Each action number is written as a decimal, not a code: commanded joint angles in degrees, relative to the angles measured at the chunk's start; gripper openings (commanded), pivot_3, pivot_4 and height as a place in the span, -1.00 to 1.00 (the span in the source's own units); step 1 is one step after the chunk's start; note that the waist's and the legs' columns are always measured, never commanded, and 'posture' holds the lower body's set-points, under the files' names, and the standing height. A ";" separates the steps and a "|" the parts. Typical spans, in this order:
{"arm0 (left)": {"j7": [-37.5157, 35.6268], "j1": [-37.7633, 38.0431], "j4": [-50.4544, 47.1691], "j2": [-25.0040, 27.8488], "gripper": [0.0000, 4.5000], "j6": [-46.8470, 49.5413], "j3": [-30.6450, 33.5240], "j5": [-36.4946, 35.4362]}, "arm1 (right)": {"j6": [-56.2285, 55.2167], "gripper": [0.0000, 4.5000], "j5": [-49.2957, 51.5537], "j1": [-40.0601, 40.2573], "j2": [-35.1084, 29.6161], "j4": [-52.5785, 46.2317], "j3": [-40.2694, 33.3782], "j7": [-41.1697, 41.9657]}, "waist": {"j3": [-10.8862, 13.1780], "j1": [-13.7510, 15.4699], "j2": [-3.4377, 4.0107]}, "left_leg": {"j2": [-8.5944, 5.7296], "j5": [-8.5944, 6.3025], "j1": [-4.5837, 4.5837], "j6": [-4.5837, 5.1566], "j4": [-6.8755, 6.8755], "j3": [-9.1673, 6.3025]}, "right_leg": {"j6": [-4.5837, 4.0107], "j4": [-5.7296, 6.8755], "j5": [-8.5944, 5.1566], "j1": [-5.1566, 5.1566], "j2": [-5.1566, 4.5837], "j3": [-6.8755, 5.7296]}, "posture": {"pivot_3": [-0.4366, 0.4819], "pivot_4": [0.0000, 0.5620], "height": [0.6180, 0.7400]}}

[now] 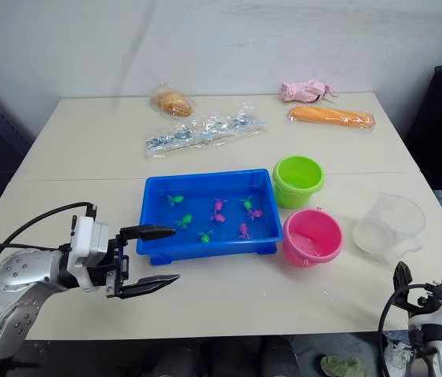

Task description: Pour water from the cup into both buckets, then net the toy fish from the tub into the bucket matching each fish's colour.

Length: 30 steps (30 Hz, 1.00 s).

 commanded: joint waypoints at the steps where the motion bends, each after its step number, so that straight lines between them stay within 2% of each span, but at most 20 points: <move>1: 0.58 -1.34 -1.74 -0.55 0.96 0.56 -0.48 -1.30 | -1.29 1.00 -0.08 -1.69 -1.16 2.00 -0.68 0.47 | 0.00 -0.10 0.01 | -0.01 0.01 0.00 0.01 0.00 0.00 | 0.00 0.11 0.00 0.00 0.00 0.01 | -0.05 -0.47 1.00; 9: 0.77 -2.52 -0.59 -0.85 0.96 0.17 -0.91 0.09 | -4.87 1.00 -2.37 -9.02 -3.83 12.62 -1.18 0.32 | 0.00 -0.20 0.01 | 0.00 0.04 0.04 0.05 0.00 0.18 | 0.03 0.18 0.01 -0.02 0.06 -0.06 | -0.05 -0.47 1.00; 14: 0.84 -2.86 0.48 -1.12 0.96 -0.74 -0.60 1.04 | -5.25 1.00 -1.38 -10.99 -3.38 13.28 0.00 1.73 | 0.00 -0.15 0.01 | 0.01 0.05 0.05 0.05 0.00 0.20 | 0.03 0.20 0.01 -0.03 0.07 -0.08 | -0.05 -0.47 1.00; 30: 0.99 -3.76 1.68 -2.45 0.96 -1.96 -1.37 2.81 | -11.54 1.00 -6.62 -17.90 -5.78 23.45 -0.68 -4.89 | 0.01 -0.26 0.02 | 0.02 0.07 0.06 0.03 0.01 0.27 | 0.06 0.19 0.03 -0.05 0.08 -0.08 | -0.05 -0.47 1.00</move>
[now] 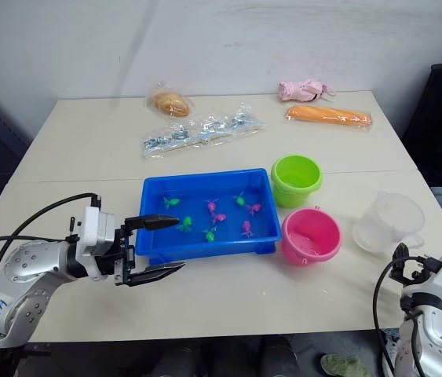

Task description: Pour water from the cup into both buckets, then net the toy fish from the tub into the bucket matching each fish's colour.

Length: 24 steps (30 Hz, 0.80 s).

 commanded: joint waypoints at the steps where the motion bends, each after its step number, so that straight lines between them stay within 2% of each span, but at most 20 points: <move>1: 0.17 -0.51 -0.59 -0.39 0.96 -1.02 -0.08 0.32 | -2.71 1.00 -0.86 -1.62 -1.19 1.95 -1.38 -1.42 | 0.00 0.01 0.00 | 0.00 0.00 0.00 0.00 0.00 0.00 | 0.00 0.00 0.00 0.00 0.01 -0.01 | -0.05 -0.47 1.00; 4: -0.35 -0.98 -0.88 -0.24 0.96 0.80 -0.68 -0.95 | -3.72 1.00 -0.40 -4.19 -1.00 4.57 -1.22 -1.54 | 0.00 -0.10 0.00 | -0.01 0.01 0.00 0.00 0.01 0.02 | 0.01 0.00 0.00 0.00 0.00 -0.01 | -0.05 -0.47 1.00; 7: -0.34 -1.68 -0.63 -0.39 1.00 1.01 -0.84 -0.77 | -5.09 0.67 -0.02 -6.58 -0.99 7.27 -1.28 -1.44 | 0.00 -0.25 0.00 | 0.00 0.02 0.00 0.00 0.01 0.02 | 0.01 0.01 0.00 -0.01 0.01 0.00 | -0.05 -0.47 1.00; 10: -0.43 -1.99 -0.34 -0.50 1.00 0.81 -0.93 -0.41 | -5.99 -0.09 0.62 -8.58 -0.98 9.59 -1.51 -1.03 | 0.01 -0.31 0.01 | 0.00 0.04 0.00 0.00 0.01 0.02 | 0.01 0.00 0.00 -0.02 0.01 0.00 | -0.05 -0.47 1.00; 11: -0.48 -2.10 -0.17 -0.54 1.00 0.62 -0.98 -0.20 | -6.55 -0.22 0.58 -9.24 -1.12 10.39 -1.42 -0.70 | 0.00 -0.31 0.01 | 0.00 0.05 -0.01 0.01 0.01 0.02 | 0.01 0.00 0.01 -0.02 0.00 0.00 | -0.05 -0.47 1.00; 14: -0.57 -2.29 0.27 -0.66 1.00 0.18 -1.00 0.19 | -8.04 -0.93 1.08 -10.57 -1.33 11.99 -1.33 0.59 | 0.01 -0.31 0.01 | -0.01 0.05 -0.02 0.02 0.01 0.03 | 0.01 -0.01 0.01 -0.02 0.00 -0.01 | -0.05 -0.47 1.00; 19: -0.48 -2.18 0.58 -1.05 1.00 -0.41 -1.27 0.70 | -9.49 -0.97 2.11 -11.32 -1.61 12.18 -1.38 2.28 | 0.03 -0.44 0.04 | -0.01 0.06 -0.02 0.02 0.01 0.03 | 0.02 -0.01 0.01 -0.02 0.00 0.00 | -0.05 -0.47 1.00; 24: -0.14 -0.98 0.59 -1.80 1.00 -0.90 -1.59 1.09 | -8.38 -0.97 2.41 -9.18 -3.74 5.81 -1.36 3.68 | 0.09 -0.60 0.14 | -0.01 0.06 -0.03 0.02 0.01 0.03 | 0.02 -0.01 0.01 -0.02 -0.02 0.00 | -0.05 -0.47 1.00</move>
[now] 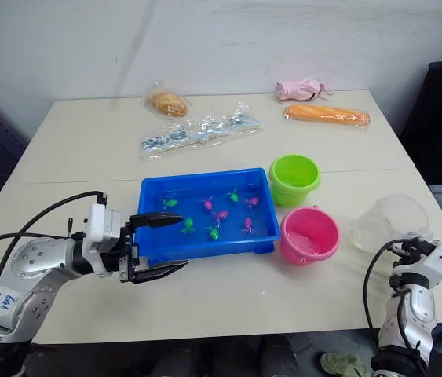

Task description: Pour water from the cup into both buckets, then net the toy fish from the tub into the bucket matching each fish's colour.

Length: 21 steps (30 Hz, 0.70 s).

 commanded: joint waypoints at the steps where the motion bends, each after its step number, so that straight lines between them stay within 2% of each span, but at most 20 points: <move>1: 0.13 0.80 -1.16 -0.38 1.00 -0.99 0.19 -0.03 | -0.75 -0.97 0.37 2.19 -3.59 -8.57 -0.93 1.87 | 0.07 0.05 0.12 | 0.00 0.00 -0.01 0.00 0.00 0.00 | 0.00 -0.01 0.00 0.00 -0.01 0.02 | -0.05 -0.47 1.00; 5: 0.10 0.92 -1.05 -0.53 1.00 -0.64 0.43 -0.74 | 0.64 -0.97 -1.34 5.55 -6.30 -14.76 0.99 3.85 | 0.09 -0.02 0.14 | 0.00 0.00 -0.02 0.00 -0.01 0.00 | 0.01 0.00 0.01 -0.04 0.00 0.05 | -0.05 -0.47 1.00; 8: -0.93 0.41 0.28 -1.09 1.00 -0.66 -0.92 -0.76 | 1.44 -0.97 -4.98 10.86 -11.66 -23.12 1.47 7.05 | 0.14 0.34 0.26 | 0.00 0.00 -0.03 -0.01 -0.01 0.01 | 0.02 0.00 0.01 -0.05 0.00 0.04 | -0.05 -0.47 1.00; 13: -2.07 -1.77 3.08 -2.81 1.00 -1.68 -3.28 0.36 | 3.09 -0.97 -9.14 15.21 -16.95 -30.77 2.39 9.23 | 0.18 0.81 0.19 | -0.01 0.02 -0.02 0.02 0.01 0.18 | 0.11 0.00 0.05 -0.14 0.03 0.06 | -0.05 -0.47 1.00; 16: -3.51 -2.92 3.41 -2.07 1.00 1.64 -5.27 -1.02 | 3.06 -0.97 -11.30 15.50 -18.40 -33.80 3.30 9.95 | 0.21 0.85 0.14 | -0.01 0.02 -0.03 0.02 0.01 0.21 | 0.11 0.00 0.05 -0.17 0.04 0.07 | -0.05 -0.47 1.00; 21: -3.48 -4.48 4.14 -3.70 1.00 0.91 -5.99 -0.67 | 2.11 -0.97 -16.53 15.32 -20.25 -35.67 4.35 10.44 | 0.23 0.87 0.11 | -0.01 0.02 -0.06 0.02 0.01 0.27 | 0.12 0.03 0.06 -0.25 0.05 0.12 | -0.05 -0.47 1.00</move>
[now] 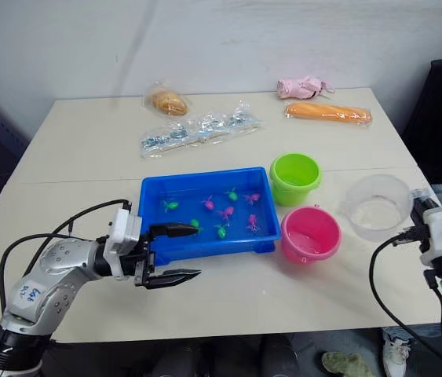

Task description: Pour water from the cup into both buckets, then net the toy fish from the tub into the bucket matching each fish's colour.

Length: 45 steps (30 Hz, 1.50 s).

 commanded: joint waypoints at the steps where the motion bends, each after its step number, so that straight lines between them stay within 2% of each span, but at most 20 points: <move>1: -0.23 -1.24 -0.50 -0.74 1.00 -0.48 -0.16 -0.52 | -1.97 -0.97 -3.68 -0.44 -1.93 -2.65 -1.07 -0.38 | 0.02 0.08 -0.03 | 0.00 0.00 -0.01 0.01 0.01 0.02 | 0.01 0.00 0.00 -0.01 0.00 0.01 | -0.05 -0.47 1.00; 11: 0.23 -1.99 0.58 -3.04 1.00 -1.36 -1.02 0.53 | -8.92 -0.97 -16.48 0.18 -6.34 -2.62 -0.84 -0.89 | 0.06 0.11 -0.11 | -0.08 0.04 -0.04 0.07 0.02 0.09 | 0.09 -0.02 0.05 -0.06 -0.02 0.08 | -0.05 -0.47 1.00; 33: -0.92 -3.59 4.53 -5.13 1.00 -5.63 -2.77 4.71 | -18.64 -0.97 -30.24 -3.89 -7.52 0.31 -0.51 -7.54 | 0.10 0.00 -0.16 | -0.10 0.08 -0.06 0.09 0.04 0.61 | 0.15 0.10 0.08 -0.47 0.02 0.66 | -0.05 -0.47 1.00; 45: 0.48 -2.51 4.29 -5.75 1.00 -6.64 -2.56 5.04 | -22.11 -0.97 -32.92 -6.10 -10.46 2.74 1.82 -8.03 | 0.11 0.01 -0.18 | -0.09 0.09 -0.06 0.11 0.05 0.62 | 0.17 0.18 0.09 -0.46 0.02 0.67 | -0.05 -0.47 1.00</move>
